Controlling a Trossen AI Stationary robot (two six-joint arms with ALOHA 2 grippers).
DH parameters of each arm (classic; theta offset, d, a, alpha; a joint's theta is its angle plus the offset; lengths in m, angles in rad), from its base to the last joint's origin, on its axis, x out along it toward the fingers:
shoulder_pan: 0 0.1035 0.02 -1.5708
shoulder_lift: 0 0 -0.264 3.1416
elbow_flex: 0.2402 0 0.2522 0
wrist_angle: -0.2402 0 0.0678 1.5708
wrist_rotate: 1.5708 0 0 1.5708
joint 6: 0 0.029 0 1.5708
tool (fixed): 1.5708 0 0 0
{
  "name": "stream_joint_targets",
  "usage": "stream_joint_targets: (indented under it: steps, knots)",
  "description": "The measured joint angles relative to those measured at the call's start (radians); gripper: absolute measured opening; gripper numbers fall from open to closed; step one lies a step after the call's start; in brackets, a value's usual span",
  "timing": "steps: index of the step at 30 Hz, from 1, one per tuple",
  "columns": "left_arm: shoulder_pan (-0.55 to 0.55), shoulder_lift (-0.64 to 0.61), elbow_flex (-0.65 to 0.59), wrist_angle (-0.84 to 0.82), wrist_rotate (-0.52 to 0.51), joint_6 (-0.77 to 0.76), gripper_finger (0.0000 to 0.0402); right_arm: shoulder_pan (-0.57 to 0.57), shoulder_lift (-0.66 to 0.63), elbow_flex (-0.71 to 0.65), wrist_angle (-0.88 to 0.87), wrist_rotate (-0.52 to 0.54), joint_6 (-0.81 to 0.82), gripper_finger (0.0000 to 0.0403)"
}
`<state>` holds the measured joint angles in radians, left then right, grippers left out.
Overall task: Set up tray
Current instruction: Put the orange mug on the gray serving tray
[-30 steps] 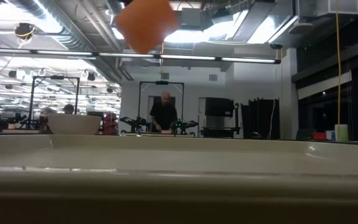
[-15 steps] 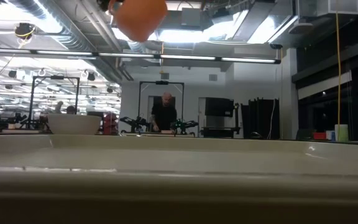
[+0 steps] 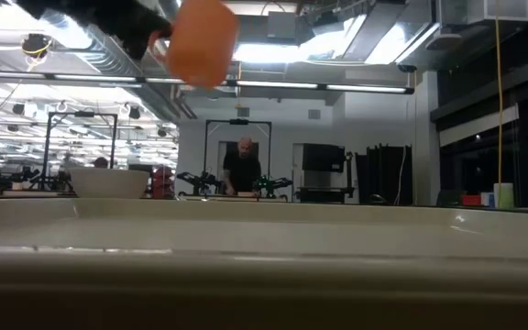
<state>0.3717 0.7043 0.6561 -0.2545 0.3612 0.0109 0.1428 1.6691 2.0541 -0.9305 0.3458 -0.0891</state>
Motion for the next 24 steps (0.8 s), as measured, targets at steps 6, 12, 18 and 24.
stream_joint_targets:
  steps: [6,12,18,24]
  knots:
    - [-0.017,-0.052,-0.139,0.027,0.016,0.005,0.0038,-0.012,0.0,0.0,0.001,0.0,0.042,0.0169]
    - [-0.06,-0.063,-0.253,0.109,-0.002,0.009,0.0038,-0.04,0.0,0.0,0.026,0.0,0.114,0.0169]
    - [-0.103,-0.064,-0.386,0.248,0.005,-0.033,0.0038,-0.063,0.0,0.0,0.046,0.001,0.149,0.0169]
    - [-0.14,-0.075,-0.464,0.257,0.01,-0.042,0.0038,-0.079,0.0,0.0,0.052,0.001,0.163,0.0169]
